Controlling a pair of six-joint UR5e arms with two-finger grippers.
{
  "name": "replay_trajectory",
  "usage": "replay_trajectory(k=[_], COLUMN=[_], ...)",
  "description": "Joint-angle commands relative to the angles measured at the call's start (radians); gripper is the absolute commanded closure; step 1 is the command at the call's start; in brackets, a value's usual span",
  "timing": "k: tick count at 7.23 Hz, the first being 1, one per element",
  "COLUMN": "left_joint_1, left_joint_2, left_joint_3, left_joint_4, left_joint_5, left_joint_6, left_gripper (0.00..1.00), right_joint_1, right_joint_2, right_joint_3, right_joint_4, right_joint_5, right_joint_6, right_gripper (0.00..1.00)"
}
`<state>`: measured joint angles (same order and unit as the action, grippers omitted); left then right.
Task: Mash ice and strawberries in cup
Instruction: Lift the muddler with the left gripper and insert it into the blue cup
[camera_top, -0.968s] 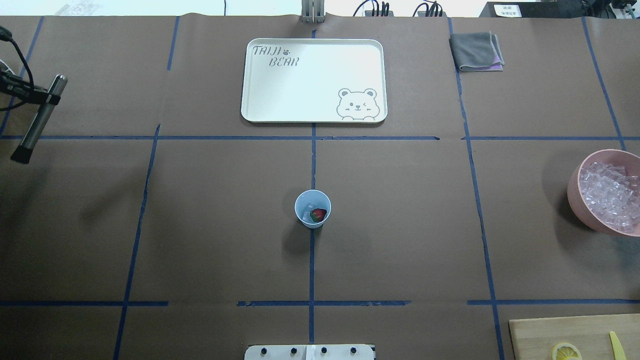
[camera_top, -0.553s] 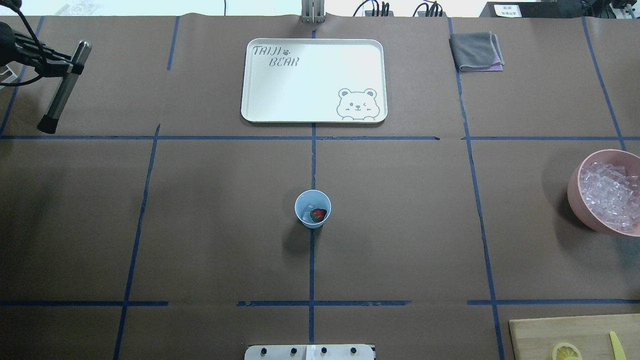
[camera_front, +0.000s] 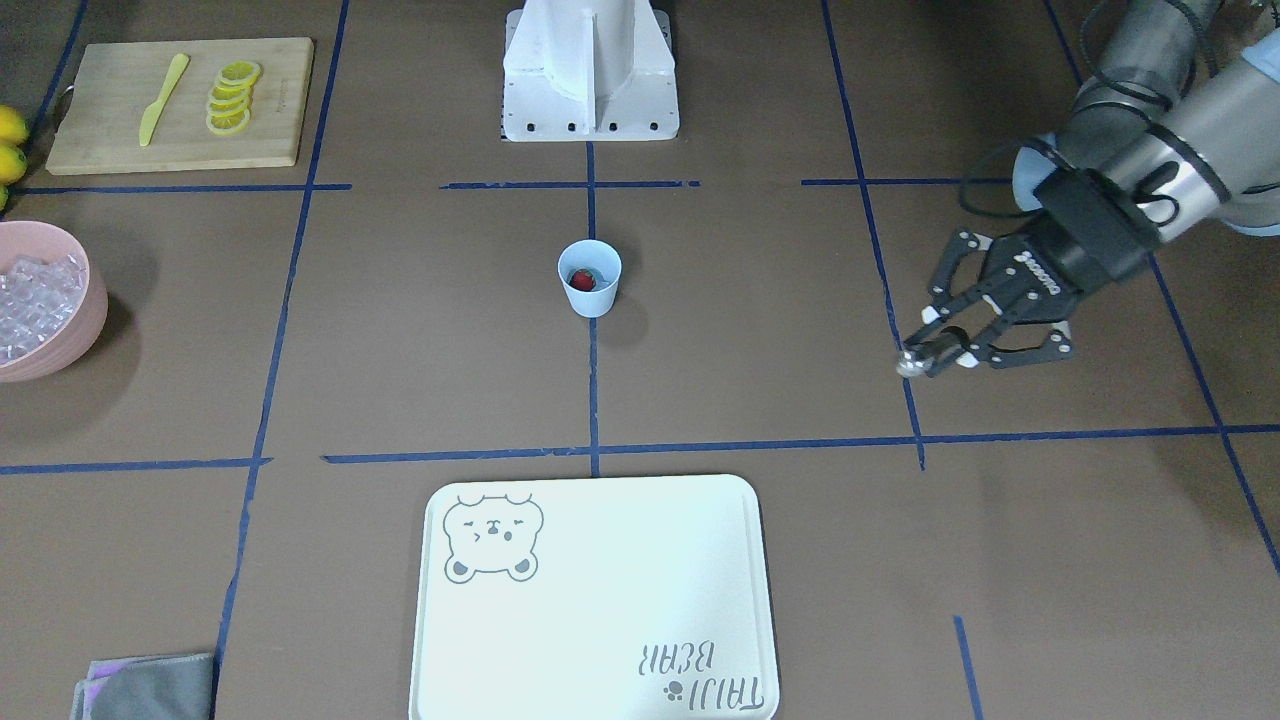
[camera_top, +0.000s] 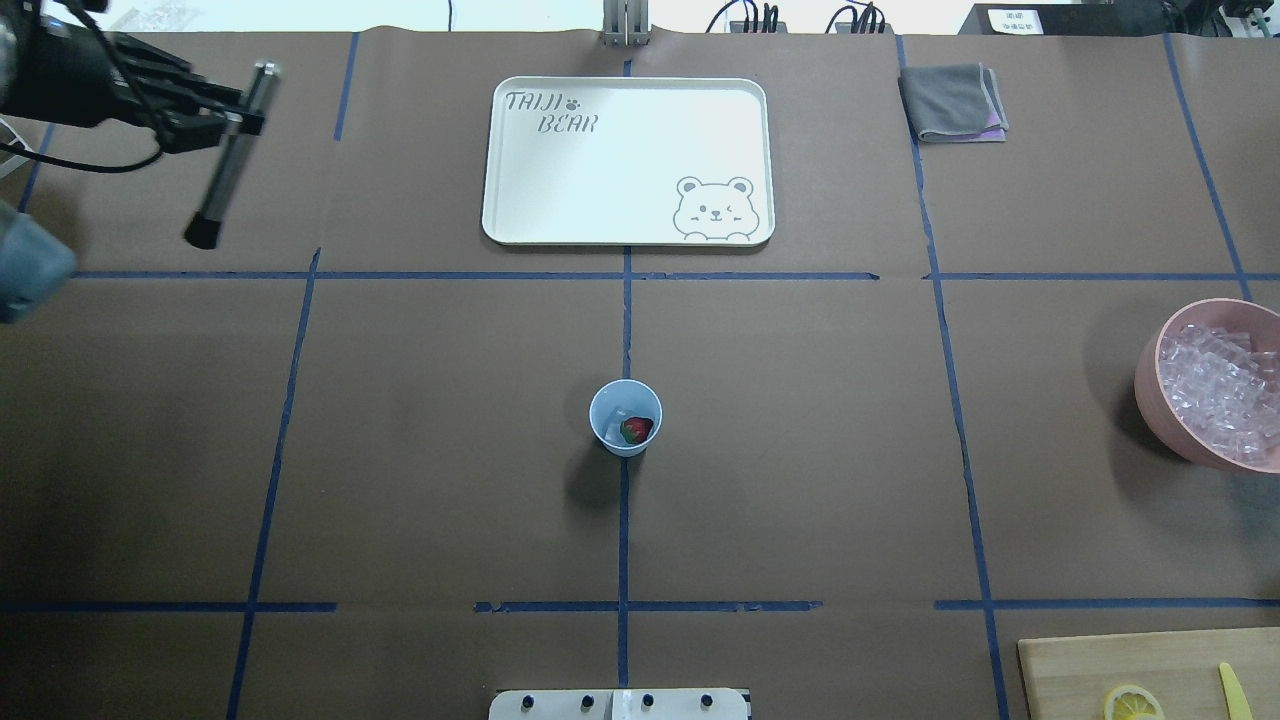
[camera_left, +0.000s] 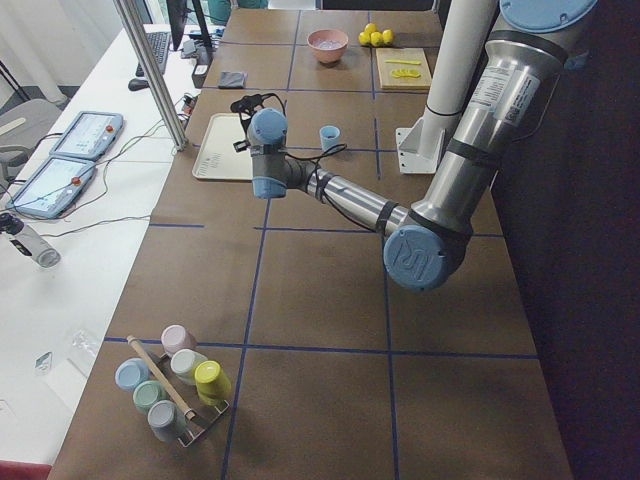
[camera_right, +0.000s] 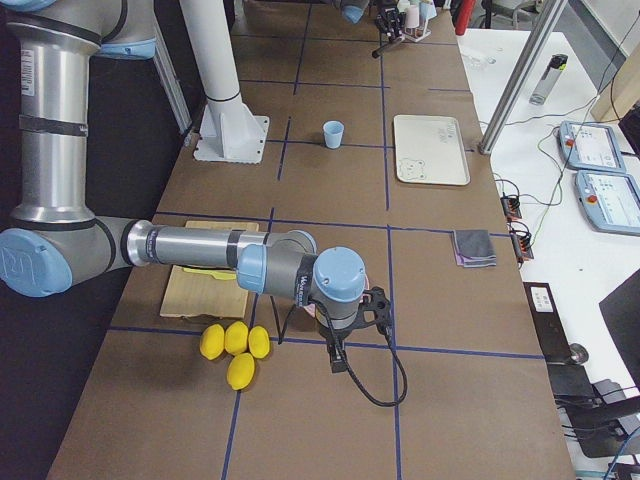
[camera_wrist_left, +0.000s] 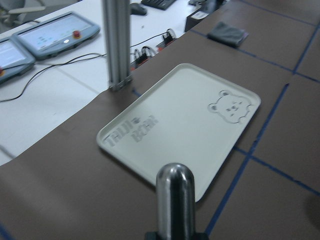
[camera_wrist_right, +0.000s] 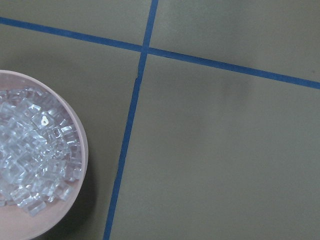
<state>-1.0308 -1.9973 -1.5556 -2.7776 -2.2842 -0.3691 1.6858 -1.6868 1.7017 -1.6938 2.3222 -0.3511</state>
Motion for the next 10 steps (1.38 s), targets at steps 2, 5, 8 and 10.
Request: replay_trajectory(k=[2,5,8,10], left_joint_1=[0.157,0.481,0.546,0.584], left_joint_2=[-0.095,-0.126,-0.126,-0.13], left_joint_3=[0.003,0.003,0.031,0.136], left_joint_4=[-0.21,-0.497,-0.578,-0.67], left_joint_5=[0.185,0.592,0.67,0.74], left_joint_6=[-0.005,-0.019,-0.013,-0.008], left_gripper=[1.0,1.0,1.0,1.0], right_joint_1=[0.002,0.0,0.0,0.0], right_joint_2=[-0.001,-0.001,0.002,0.004], right_joint_3=[0.004,0.001,0.003,0.0], right_joint_4=[-0.001,-0.001,-0.001,-0.001], right_joint_5=[0.0,-0.001,-0.003,-0.003], right_joint_6=[0.001,0.0,0.001,0.0], right_gripper=[0.01,0.01,0.01,0.01])
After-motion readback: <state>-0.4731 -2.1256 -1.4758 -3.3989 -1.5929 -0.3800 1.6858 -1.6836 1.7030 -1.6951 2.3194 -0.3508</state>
